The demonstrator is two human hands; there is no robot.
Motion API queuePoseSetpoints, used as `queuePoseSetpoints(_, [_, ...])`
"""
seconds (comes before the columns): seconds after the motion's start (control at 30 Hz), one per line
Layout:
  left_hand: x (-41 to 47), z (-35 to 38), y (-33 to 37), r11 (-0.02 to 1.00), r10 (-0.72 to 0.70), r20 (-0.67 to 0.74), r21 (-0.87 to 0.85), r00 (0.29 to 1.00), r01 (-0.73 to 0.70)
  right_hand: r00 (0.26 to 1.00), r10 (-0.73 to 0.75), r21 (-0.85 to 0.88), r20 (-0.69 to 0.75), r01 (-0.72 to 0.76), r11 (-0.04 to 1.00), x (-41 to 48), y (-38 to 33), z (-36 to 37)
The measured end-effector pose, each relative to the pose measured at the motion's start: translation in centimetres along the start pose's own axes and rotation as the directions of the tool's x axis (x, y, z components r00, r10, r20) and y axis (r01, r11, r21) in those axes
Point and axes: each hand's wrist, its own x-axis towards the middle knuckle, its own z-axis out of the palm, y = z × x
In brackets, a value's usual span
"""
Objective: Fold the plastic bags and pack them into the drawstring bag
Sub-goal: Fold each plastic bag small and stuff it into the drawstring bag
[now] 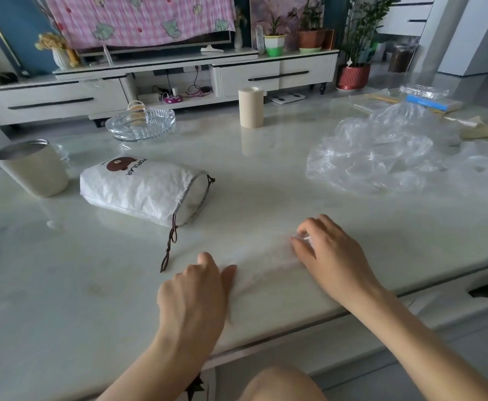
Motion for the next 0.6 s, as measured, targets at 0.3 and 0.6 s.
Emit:
queuePoseSetpoints(0.3, [4.8,-3.7,-2.0,0.303,0.164,0.169,-0.946,0.972,0.113,0.922,0.058,0.579,0.384,-0.289,0.762,3.6,2.0,-5.0])
queuePoseSetpoints(0.6, [13.3,-7.1,-2.6,0.554,0.581,0.243,-0.817,0.776,-0.159,0.452,-0.517,0.687,0.727,-0.465,0.559,12.2,-1.5,-2.3])
